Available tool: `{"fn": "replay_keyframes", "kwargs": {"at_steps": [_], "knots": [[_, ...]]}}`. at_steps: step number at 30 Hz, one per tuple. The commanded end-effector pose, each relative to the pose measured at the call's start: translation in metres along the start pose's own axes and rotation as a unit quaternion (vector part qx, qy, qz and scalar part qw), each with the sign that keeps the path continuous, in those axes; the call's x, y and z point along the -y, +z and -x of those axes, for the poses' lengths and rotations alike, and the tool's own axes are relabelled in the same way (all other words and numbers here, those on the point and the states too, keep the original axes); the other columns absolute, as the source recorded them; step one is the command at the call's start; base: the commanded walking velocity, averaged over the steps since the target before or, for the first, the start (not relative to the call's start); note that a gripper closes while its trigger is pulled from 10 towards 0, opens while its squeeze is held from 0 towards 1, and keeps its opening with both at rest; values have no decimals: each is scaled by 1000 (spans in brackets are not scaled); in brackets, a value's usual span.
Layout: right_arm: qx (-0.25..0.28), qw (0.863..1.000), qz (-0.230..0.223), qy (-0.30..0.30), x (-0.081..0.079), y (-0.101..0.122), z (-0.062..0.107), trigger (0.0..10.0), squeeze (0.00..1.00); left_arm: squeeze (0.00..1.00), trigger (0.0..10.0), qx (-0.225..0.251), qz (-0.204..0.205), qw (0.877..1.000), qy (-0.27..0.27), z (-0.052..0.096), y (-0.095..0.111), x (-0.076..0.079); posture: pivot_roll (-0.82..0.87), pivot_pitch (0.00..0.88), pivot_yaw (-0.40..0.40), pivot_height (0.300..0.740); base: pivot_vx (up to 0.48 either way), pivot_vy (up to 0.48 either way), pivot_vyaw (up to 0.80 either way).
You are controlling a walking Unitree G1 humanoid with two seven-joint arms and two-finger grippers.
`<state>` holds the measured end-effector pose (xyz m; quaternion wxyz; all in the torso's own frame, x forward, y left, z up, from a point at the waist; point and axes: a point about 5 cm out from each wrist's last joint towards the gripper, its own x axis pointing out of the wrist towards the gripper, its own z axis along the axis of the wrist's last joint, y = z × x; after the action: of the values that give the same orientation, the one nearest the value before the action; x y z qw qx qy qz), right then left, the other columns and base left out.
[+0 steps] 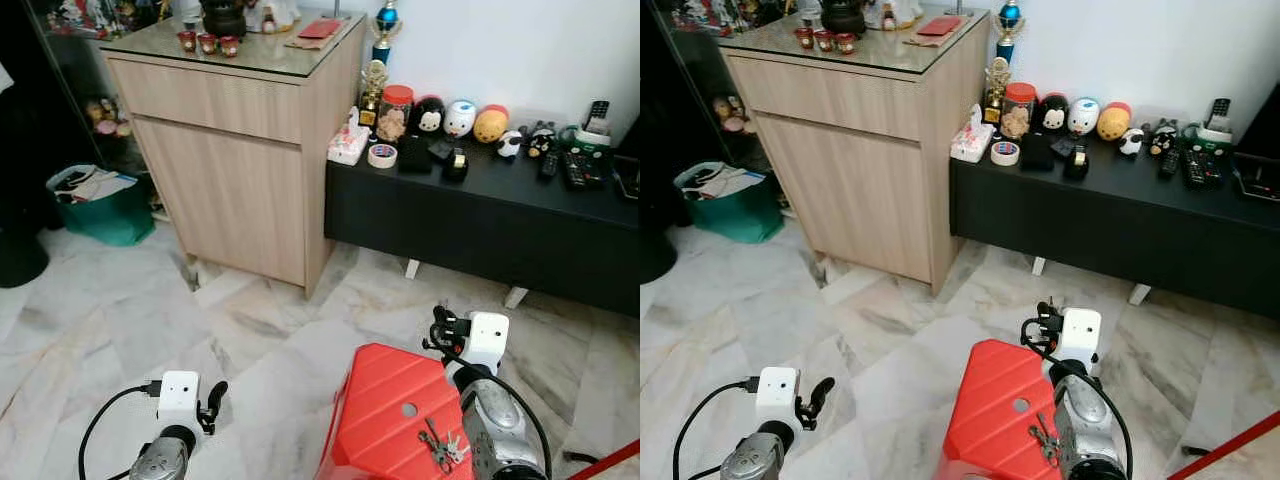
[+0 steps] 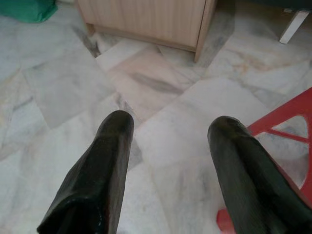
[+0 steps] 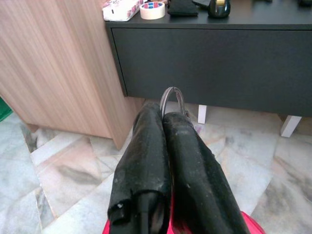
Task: Hang keys on a hook
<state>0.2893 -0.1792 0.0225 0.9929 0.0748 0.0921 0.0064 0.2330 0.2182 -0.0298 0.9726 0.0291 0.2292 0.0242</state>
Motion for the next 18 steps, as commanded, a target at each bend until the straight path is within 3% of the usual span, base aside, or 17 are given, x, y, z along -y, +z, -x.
{"fn": "replay_keyframes", "kwargs": {"at_steps": [1, 3, 10, 18], "knots": [[-4, 1000, -8, -22, 3, -5, 3, 10000, 0, 0, 10000, -119, 8, 993, 24, 19, -47, -1, 41, 0, -51, 740, 0, 0, 0], [-7, 999, -13, -30, 3, -7, 3, 10000, 0, 0, 10000, -172, 14, 984, 35, 29, -66, 1, 36, 0, -51, 740, 0, 0, 0], [-9, 1000, -11, -28, 3, -7, 3, 10000, 0, 0, 10000, -175, 15, 984, 30, 31, -69, 6, 32, 0, -52, 740, -34, 0, 0], [-17, 999, -13, -30, 0, -10, 3, 10000, 0, 0, 10000, -178, 16, 983, 31, 30, -69, 7, 37, 0, -49, 740, -253, 0, 0]]}}
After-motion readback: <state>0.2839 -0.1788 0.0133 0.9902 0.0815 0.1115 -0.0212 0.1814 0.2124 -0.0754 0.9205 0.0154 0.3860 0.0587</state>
